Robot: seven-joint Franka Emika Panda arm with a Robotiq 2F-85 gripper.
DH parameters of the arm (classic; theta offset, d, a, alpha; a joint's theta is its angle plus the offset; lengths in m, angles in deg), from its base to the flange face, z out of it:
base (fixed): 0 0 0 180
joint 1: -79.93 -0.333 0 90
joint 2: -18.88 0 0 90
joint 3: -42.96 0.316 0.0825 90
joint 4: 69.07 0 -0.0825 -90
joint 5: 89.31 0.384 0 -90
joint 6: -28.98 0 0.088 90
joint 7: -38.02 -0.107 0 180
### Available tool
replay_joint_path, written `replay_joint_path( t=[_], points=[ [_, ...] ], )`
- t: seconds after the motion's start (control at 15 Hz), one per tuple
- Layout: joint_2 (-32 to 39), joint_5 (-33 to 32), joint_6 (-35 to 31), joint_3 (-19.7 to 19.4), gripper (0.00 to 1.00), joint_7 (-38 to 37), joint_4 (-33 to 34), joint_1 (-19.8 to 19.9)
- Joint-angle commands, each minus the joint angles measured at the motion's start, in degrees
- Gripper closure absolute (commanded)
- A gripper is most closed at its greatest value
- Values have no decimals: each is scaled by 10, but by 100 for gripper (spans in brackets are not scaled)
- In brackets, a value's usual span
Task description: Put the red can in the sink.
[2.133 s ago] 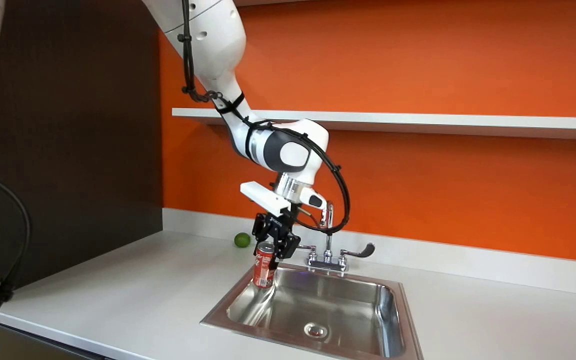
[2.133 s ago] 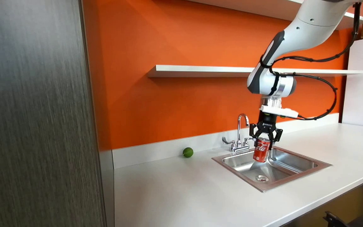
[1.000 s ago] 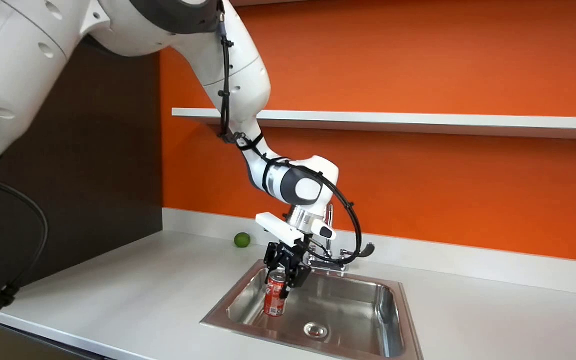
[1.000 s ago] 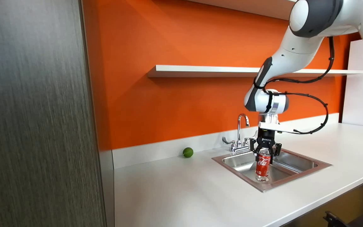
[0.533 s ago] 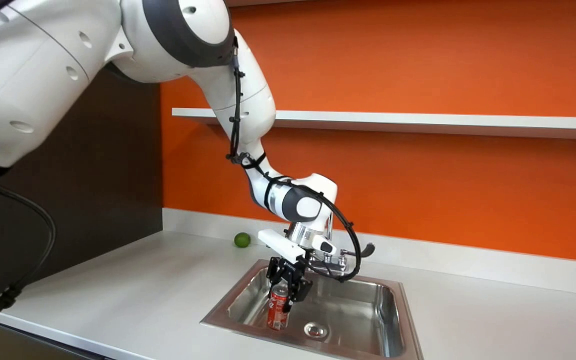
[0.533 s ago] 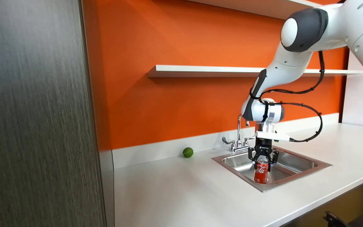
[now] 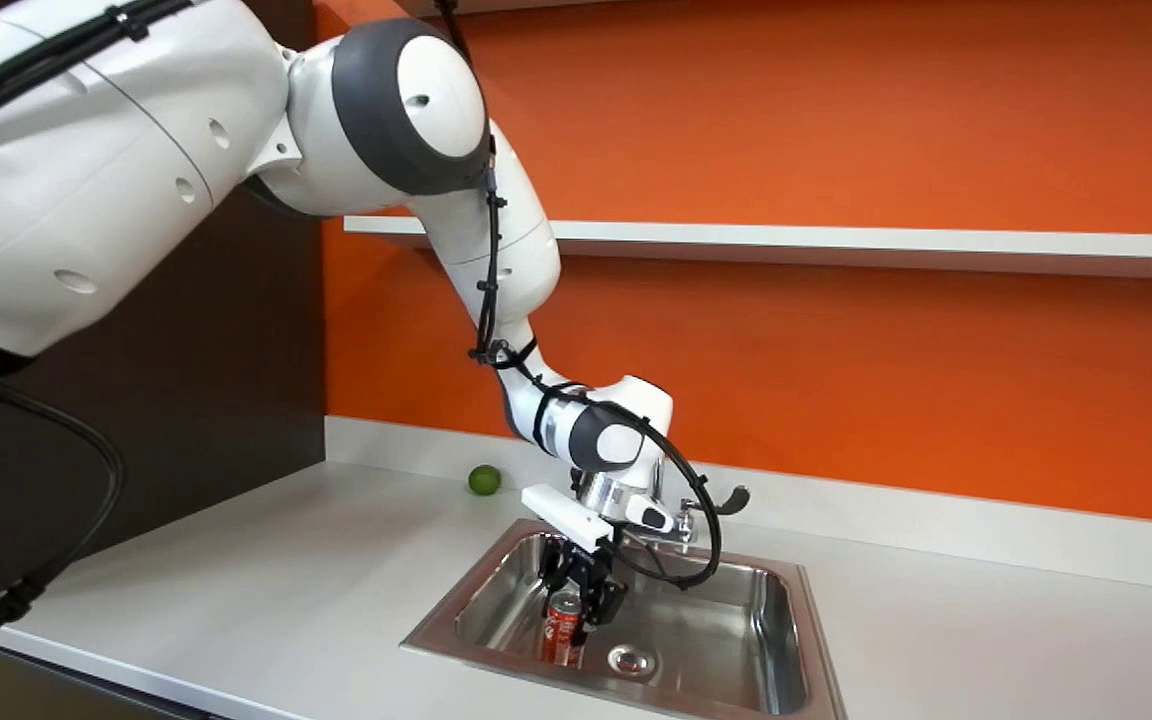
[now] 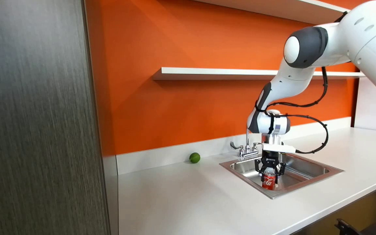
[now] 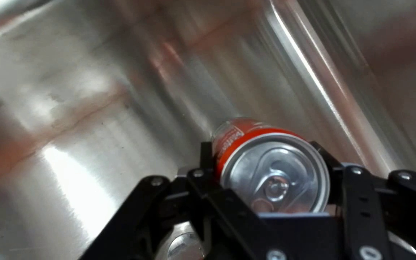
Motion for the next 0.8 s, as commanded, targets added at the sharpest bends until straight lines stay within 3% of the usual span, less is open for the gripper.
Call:
replay_joint_path(
  t=[0.0, 0.2, 0.27, 0.47, 0.73],
  points=[
    [19, -17, 7, 10, 61, -24, 34, 11],
    [22, -17, 9, 10, 61, -28, 40, 12],
    [22, -16, 10, 11, 11, -30, 41, 12],
    [15, -16, 9, 11, 0, -30, 35, 12],
    [-6, -19, 10, 9, 0, -29, 20, 9]
  ],
)
